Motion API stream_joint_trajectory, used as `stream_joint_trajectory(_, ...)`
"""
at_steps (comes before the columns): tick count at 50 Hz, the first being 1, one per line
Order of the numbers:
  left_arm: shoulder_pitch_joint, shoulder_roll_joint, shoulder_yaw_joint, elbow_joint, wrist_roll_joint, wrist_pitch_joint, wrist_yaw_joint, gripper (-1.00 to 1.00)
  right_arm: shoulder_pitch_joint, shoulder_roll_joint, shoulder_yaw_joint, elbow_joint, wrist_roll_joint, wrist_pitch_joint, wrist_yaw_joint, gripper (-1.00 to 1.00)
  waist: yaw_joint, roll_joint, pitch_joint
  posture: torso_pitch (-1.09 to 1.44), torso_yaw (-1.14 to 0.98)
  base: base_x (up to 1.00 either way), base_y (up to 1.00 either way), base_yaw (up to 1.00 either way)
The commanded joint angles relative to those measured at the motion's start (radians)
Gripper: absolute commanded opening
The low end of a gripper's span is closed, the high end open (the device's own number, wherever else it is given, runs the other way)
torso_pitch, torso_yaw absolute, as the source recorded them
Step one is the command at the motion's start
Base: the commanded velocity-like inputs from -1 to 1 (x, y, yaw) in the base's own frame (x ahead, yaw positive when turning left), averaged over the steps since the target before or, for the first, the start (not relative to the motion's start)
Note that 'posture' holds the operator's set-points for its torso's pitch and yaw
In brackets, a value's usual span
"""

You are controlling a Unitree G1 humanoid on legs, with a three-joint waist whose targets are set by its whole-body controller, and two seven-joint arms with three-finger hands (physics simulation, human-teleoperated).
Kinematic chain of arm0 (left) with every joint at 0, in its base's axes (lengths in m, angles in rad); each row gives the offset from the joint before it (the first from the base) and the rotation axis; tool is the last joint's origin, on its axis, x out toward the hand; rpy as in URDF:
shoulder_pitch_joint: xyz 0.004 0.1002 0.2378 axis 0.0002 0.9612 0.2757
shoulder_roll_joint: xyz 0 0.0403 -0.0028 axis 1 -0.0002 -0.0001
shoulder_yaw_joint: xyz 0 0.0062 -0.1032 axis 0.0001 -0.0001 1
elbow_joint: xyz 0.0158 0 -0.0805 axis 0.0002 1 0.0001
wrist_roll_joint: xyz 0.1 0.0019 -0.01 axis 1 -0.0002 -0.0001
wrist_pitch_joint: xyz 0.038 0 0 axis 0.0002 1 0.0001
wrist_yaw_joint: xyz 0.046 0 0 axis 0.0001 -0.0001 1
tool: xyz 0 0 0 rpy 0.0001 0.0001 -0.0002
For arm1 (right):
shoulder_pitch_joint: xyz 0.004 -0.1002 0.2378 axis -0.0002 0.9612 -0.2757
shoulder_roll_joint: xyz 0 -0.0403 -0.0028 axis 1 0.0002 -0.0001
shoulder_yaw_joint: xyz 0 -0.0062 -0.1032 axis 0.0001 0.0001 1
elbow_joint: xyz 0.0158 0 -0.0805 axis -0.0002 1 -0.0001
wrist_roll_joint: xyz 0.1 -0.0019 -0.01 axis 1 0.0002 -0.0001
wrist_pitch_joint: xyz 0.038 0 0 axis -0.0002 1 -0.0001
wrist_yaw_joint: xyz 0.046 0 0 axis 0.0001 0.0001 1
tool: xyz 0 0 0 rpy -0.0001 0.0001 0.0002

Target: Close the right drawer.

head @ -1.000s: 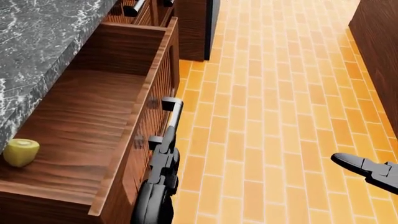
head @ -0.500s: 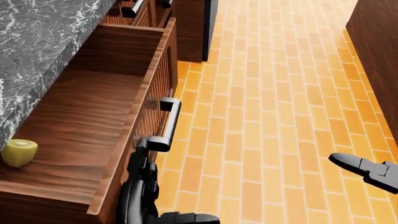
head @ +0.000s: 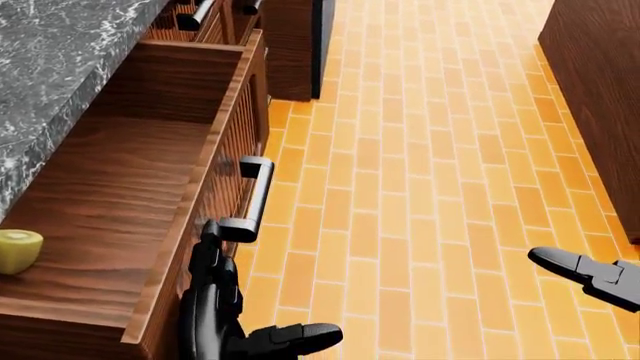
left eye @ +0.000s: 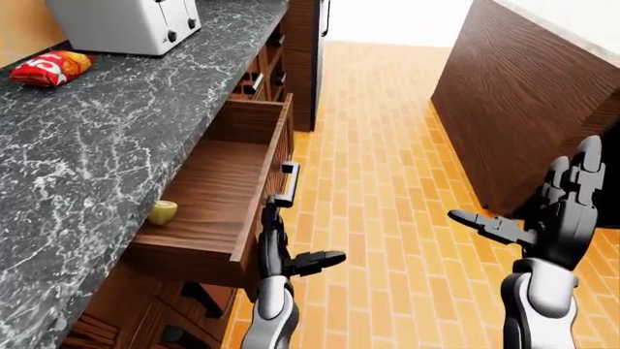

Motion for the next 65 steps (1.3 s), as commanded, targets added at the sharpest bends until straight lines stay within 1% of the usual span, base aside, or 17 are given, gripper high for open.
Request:
stream_joint_trajectory(1,-0.013,0.0,0.026,-0.032,-0.006,-0.024,0.027,1.0,-0.017,-0.012,-0.006,-0.042,-0.004,-0.026,-0.001,1.0,0.004,-0.008,-0.014,0.0,0.0,0.0,0.0,0.0)
stream_joint_trajectory(3,-0.018,0.0,0.032,-0.027,-0.011,-0.025,0.032,1.0,-0.017,-0.013,-0.006,-0.042,-0.002,-0.025,-0.001,1.0,0.005,-0.008,-0.014,0.0,0.0,0.0,0.0,0.0)
stream_joint_trajectory(8,-0.03,-0.001,0.051,-0.006,0.003,-0.031,0.077,1.0,-0.017,-0.012,-0.006,-0.044,-0.002,-0.024,-0.003,1.0,0.005,-0.008,-0.013,0.0,0.0,0.0,0.0,0.0)
stream_joint_trajectory(27,-0.049,0.002,0.078,0.025,-0.019,-0.047,0.093,1.0,-0.014,-0.011,-0.008,-0.048,-0.001,-0.026,-0.003,1.0,0.0,-0.007,-0.014,0.0,0.0,0.0,0.0,0.0)
stream_joint_trajectory(44,-0.091,0.012,0.125,0.055,-0.06,-0.036,0.118,1.0,-0.015,-0.012,-0.012,-0.053,0.004,-0.021,-0.002,1.0,-0.002,-0.005,-0.015,0.0,0.0,0.0,0.0,0.0)
stream_joint_trajectory(54,-0.096,0.017,0.137,0.043,-0.061,-0.045,0.135,1.0,-0.015,-0.012,-0.013,-0.054,0.006,-0.021,-0.001,1.0,-0.003,-0.003,-0.016,0.0,0.0,0.0,0.0,0.0)
stream_joint_trajectory(65,-0.123,0.029,0.166,0.049,-0.092,-0.036,0.142,1.0,-0.014,-0.01,-0.01,-0.049,0.005,-0.027,-0.002,1.0,-0.004,-0.002,-0.015,0.0,0.0,0.0,0.0,0.0)
